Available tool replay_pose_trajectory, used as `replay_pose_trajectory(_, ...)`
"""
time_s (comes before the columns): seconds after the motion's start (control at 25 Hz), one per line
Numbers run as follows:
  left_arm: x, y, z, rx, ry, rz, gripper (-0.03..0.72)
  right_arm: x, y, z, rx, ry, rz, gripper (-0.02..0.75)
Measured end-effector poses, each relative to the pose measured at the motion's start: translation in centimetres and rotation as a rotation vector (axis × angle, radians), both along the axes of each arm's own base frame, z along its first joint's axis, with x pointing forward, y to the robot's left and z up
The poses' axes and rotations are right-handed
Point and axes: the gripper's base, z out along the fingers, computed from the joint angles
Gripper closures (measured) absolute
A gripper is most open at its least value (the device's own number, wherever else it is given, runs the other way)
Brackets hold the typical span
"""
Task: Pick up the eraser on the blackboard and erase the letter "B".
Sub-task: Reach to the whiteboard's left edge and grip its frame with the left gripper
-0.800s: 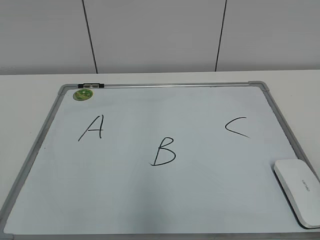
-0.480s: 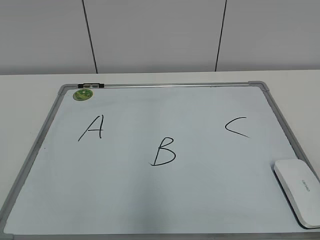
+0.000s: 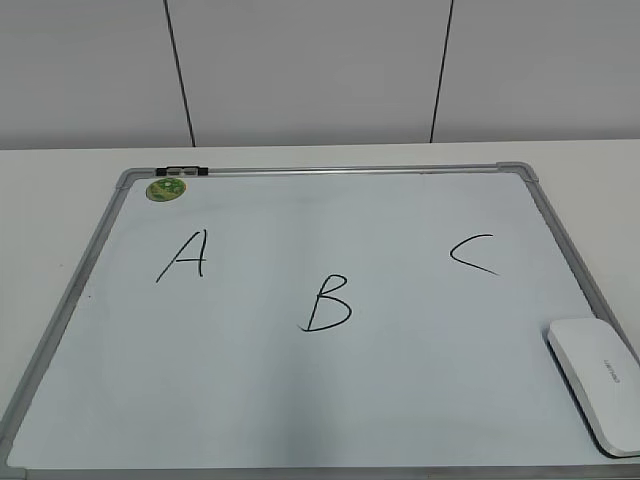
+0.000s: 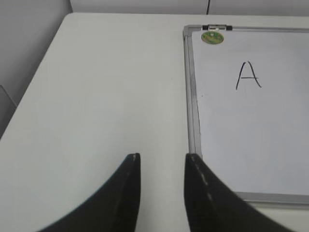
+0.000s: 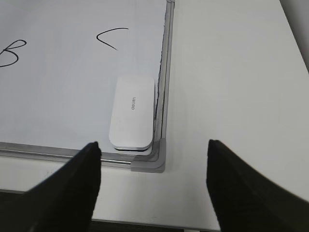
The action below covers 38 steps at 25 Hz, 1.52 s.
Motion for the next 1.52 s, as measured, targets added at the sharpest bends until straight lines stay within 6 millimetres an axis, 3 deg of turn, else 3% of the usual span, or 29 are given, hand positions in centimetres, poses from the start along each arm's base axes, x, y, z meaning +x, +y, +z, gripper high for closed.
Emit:
replay_pose_trajectory(0.12, 0.7, 0.0, 1.3, 0.004, 0.004, 0.001, 0.447, 0.0, 0.0, 0.0, 0.000, 0.000, 0.000, 0.227)
replay_pose_trajectory(0.36, 4.2, -0.1, 3.9, 0.008, 0.098, -0.001, 0.447, 0.0, 0.0, 0.0, -0.001, 0.000, -0.001, 0.227)
replay_pose_trajectory(0.8, 14.2, -0.8, 7.0, -0.027, 0.332, -0.020, 0.447, 0.0, 0.0, 0.0, -0.001, 0.000, -0.001, 0.227)
replay_pose_trajectory(1.2, 24.3, -1.4, 5.9, -0.068, 0.523, -0.029, 0.447, 0.0, 0.0, 0.0, -0.001, 0.000, -0.001, 0.227)
replay_pose_trajectory(1.52, 29.6, -1.3, 3.0, -0.024, 0.645, -0.015, 0.447, 0.0, 0.0, 0.0, -0.001, 0.000, -0.001, 0.227)
